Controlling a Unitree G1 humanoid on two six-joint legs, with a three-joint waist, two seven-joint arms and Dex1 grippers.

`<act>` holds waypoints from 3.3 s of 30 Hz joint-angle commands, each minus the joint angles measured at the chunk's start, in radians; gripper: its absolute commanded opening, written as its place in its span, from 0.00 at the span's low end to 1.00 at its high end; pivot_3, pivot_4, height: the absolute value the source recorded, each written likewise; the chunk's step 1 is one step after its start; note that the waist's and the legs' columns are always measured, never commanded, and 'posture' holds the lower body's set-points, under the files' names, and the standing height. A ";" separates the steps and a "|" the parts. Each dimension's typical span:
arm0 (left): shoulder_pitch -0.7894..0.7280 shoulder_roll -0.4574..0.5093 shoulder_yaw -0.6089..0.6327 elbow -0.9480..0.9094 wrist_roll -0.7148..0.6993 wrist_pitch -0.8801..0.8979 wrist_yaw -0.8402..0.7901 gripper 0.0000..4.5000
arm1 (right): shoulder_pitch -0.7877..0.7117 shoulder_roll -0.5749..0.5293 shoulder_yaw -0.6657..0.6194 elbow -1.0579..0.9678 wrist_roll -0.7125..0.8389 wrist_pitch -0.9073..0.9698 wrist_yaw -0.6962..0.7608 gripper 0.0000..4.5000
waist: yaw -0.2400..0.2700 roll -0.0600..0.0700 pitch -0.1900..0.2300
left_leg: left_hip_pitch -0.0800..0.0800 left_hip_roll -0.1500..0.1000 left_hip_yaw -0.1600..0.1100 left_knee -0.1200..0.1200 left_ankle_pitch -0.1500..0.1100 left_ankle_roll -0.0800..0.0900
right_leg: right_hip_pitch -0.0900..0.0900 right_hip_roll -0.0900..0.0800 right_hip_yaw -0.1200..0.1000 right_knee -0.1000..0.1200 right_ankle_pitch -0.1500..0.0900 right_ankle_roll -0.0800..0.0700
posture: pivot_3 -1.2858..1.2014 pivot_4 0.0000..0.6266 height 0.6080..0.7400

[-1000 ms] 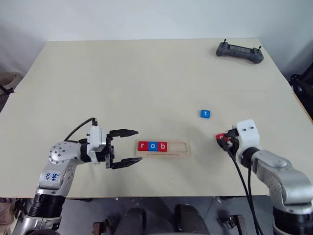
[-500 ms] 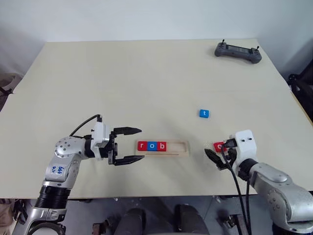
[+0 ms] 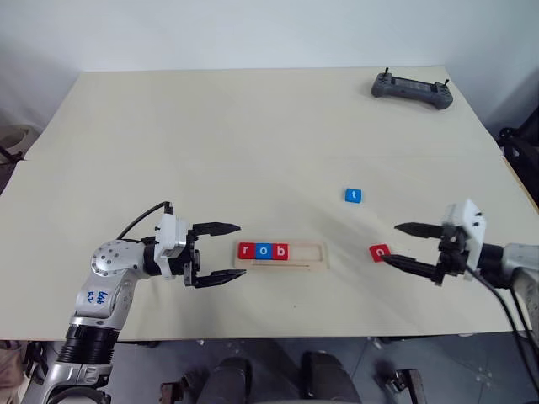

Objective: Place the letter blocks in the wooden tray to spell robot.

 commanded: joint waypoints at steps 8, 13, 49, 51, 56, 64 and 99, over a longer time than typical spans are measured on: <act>0.030 0.024 0.054 -0.058 -0.018 -0.005 0.028 1.00 | -0.178 -0.064 0.070 0.430 -0.129 -0.410 0.171 0.99 | -0.003 0.000 0.000 | 0.000 0.001 0.001 0.001 0.000 -0.001 | -0.001 0.000 0.000 0.000 0.000 0.000 | 0.52 0.24 1.00; 0.034 0.040 0.055 -0.080 -0.034 0.049 0.039 1.00 | -0.234 -0.085 0.154 0.434 -0.143 -0.307 0.270 0.99 | -0.001 0.000 0.000 | 0.000 0.001 0.002 0.001 0.000 -0.001 | -0.001 0.000 0.000 0.000 0.000 0.000 | 0.52 0.24 1.00; 0.075 0.034 0.047 -0.154 -0.022 0.033 0.083 1.00 | -0.427 0.043 0.374 0.527 -0.220 -0.427 0.331 0.32 | -0.001 0.001 0.000 | 0.000 0.001 0.001 0.002 0.000 -0.001 | -0.001 -0.001 -0.002 0.000 0.000 0.000 | 0.52 0.24 1.00; 0.078 0.034 0.046 -0.156 -0.022 0.033 0.082 1.00 | -0.429 0.060 0.376 0.382 -0.164 -0.287 0.320 0.32 | 0.000 0.001 0.000 | 0.000 0.001 0.001 0.002 0.000 -0.001 | -0.001 -0.001 -0.002 0.000 0.000 0.000 | 0.52 0.24 1.00; 0.085 0.034 0.045 -0.162 -0.022 0.034 0.084 1.00 | -0.409 0.081 0.383 0.131 -0.098 -0.017 0.254 0.32 | 0.000 0.001 0.000 | -0.001 0.004 0.001 0.002 -0.001 -0.003 | -0.002 -0.001 -0.003 0.000 0.000 0.000 | 0.52 0.24 1.00; 0.083 0.028 0.043 -0.163 -0.020 0.032 0.093 1.00 | -0.394 0.175 0.464 -0.164 -0.086 0.250 0.075 0.32 | 0.007 0.001 0.000 | -0.002 0.001 -0.001 0.003 -0.001 -0.002 | -0.002 -0.002 -0.003 0.000 0.000 0.000 | 0.52 0.24 1.00; 0.128 0.022 0.044 -0.207 -0.021 0.031 0.125 1.00 | -0.466 0.317 0.592 -0.044 -0.217 0.170 -0.017 0.53 | -0.002 0.001 0.000 | -0.002 0.001 -0.001 0.002 -0.001 -0.002 | -0.002 -0.001 -0.004 0.001 0.000 0.000 | 0.52 0.24 1.00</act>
